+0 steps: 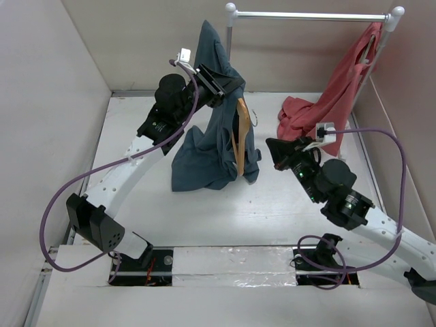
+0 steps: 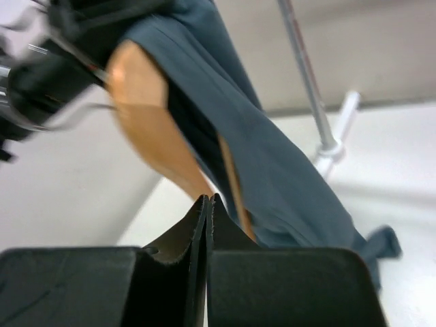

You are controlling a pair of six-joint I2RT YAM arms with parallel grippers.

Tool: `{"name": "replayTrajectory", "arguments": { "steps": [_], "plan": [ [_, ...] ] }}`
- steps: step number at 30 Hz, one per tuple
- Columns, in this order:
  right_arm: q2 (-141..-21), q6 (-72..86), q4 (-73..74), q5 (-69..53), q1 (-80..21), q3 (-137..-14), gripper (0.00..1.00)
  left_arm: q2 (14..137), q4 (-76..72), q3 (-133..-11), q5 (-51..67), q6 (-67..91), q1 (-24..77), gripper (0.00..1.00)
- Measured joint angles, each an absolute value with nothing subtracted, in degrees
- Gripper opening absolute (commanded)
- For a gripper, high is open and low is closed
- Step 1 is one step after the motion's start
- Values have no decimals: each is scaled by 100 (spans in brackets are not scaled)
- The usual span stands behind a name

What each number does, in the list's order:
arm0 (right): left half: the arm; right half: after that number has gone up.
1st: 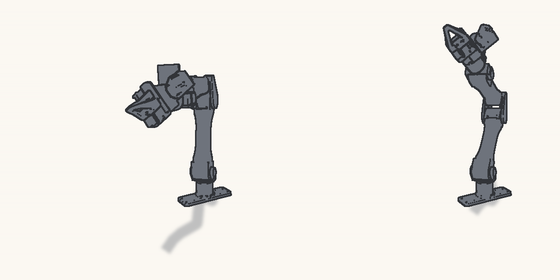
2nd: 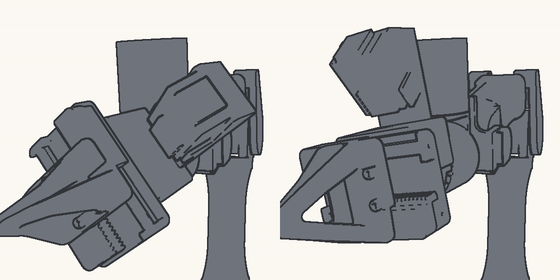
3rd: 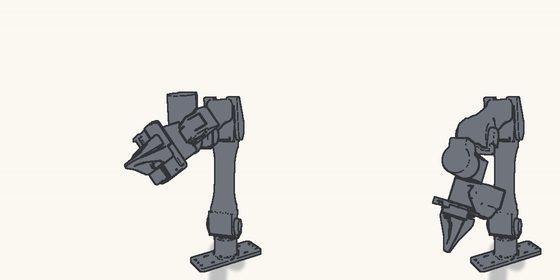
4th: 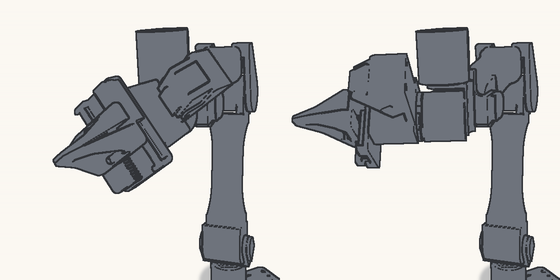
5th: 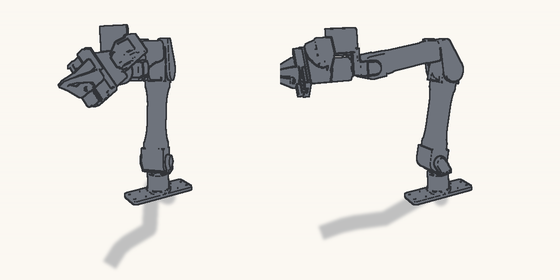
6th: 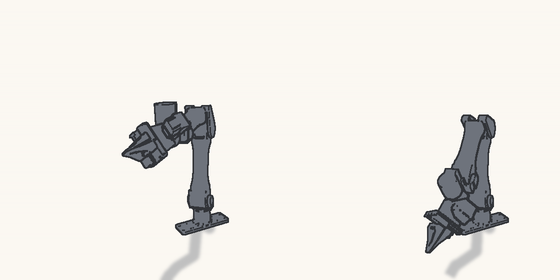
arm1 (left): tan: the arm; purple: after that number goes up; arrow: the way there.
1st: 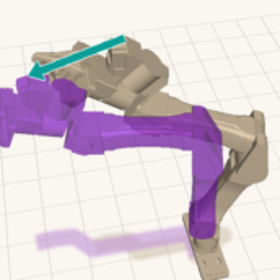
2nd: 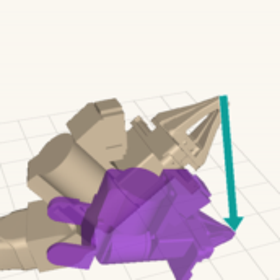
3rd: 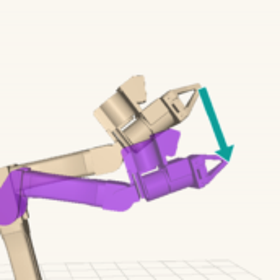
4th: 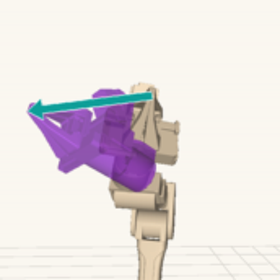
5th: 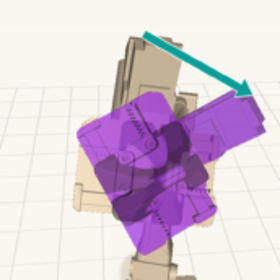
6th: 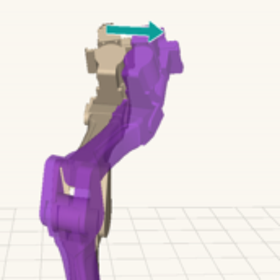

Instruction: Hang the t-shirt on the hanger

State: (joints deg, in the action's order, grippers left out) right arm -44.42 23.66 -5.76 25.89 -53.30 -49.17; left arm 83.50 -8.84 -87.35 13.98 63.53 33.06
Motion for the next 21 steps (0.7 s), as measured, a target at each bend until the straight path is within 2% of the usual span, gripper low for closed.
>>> {"name": "replayTrajectory", "arguments": {
  "steps": [2, 3, 4, 6, 10, 16, 21],
  "plan": [
    [-4517, 2429, -318, 2652, -5249, -4917, 0, 8329, -875, -8735, 1398, 6353, 3288, 0],
    [-4571, 2451, -226, 2657, -5218, -4906, 8, 8311, -862, -8735, 1398, 6351, 3280, 0],
    [-4622, 2475, -152, 2657, -5188, -4869, 31, 8294, -845, -8735, 1398, 6351, 3260, 0],
    [-4641, 2403, -163, 2561, -5107, -4720, 48, 8252, -819, -8735, 1398, 6351, 3251, 0],
    [-4930, 2355, -191, 2086, -4694, -4604, 50, 8178, -814, -8735, 1400, 6353, 3249, 0],
    [-5999, 2112, -290, 816, -3804, -4692, 53, 8156, -777, -8746, 1463, 6357, 3249, 0],
    [-6608, 1772, -145, -180, -3638, -5105, 50, 8156, -770, -8746, 1505, 6386, 3197, 0]
  ]
}}
